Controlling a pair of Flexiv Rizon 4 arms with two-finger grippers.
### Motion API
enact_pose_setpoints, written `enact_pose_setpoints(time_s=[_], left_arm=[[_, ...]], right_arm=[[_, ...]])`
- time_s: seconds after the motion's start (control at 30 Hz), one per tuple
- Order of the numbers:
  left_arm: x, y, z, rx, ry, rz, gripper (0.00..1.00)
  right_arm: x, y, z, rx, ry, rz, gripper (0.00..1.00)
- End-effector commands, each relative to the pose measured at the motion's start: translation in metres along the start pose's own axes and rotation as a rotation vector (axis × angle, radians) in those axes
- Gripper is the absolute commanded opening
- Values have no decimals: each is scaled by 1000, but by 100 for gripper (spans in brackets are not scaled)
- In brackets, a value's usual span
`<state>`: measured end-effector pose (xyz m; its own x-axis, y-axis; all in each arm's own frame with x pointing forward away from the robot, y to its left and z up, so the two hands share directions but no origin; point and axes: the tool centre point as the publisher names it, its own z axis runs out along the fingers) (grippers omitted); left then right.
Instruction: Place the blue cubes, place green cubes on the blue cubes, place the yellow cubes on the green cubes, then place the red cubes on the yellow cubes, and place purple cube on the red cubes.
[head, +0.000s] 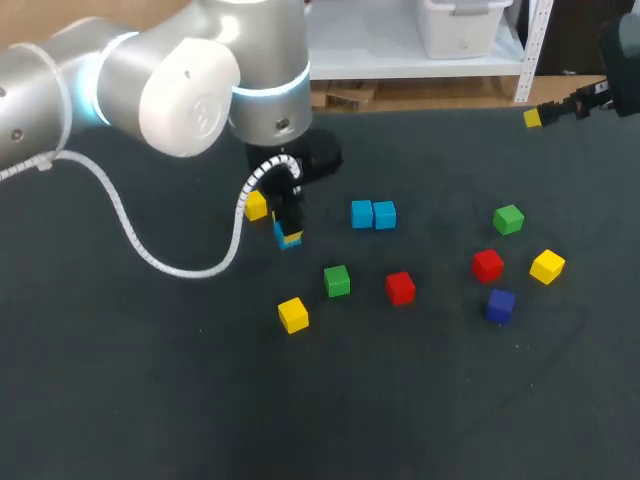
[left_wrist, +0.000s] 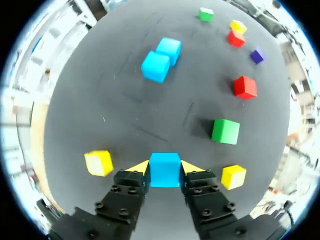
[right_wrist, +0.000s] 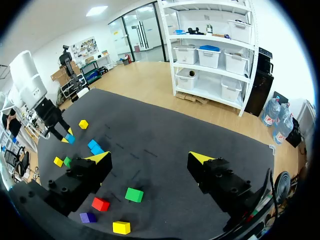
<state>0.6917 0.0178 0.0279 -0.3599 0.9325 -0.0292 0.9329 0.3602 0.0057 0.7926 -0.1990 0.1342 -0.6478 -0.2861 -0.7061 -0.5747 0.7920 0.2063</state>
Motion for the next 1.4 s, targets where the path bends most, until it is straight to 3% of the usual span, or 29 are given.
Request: enact_pose_setpoints(time_s=[0.03, 0.27, 0.57, 1.4], left_arm=[[-19, 22, -1, 8, 25, 136, 0], [-46, 45, 4, -29, 34, 279, 0], [-71, 42, 10, 8, -1, 395, 0], [-92, 49, 27, 89, 8, 433, 0]], right_arm=[[0, -1, 1, -4, -3, -1, 100], [0, -1, 1, -4, -3, -1, 100], [0, -1, 1, -4, -3, -1, 100], [0, -1, 1, -4, -3, -1, 100]])
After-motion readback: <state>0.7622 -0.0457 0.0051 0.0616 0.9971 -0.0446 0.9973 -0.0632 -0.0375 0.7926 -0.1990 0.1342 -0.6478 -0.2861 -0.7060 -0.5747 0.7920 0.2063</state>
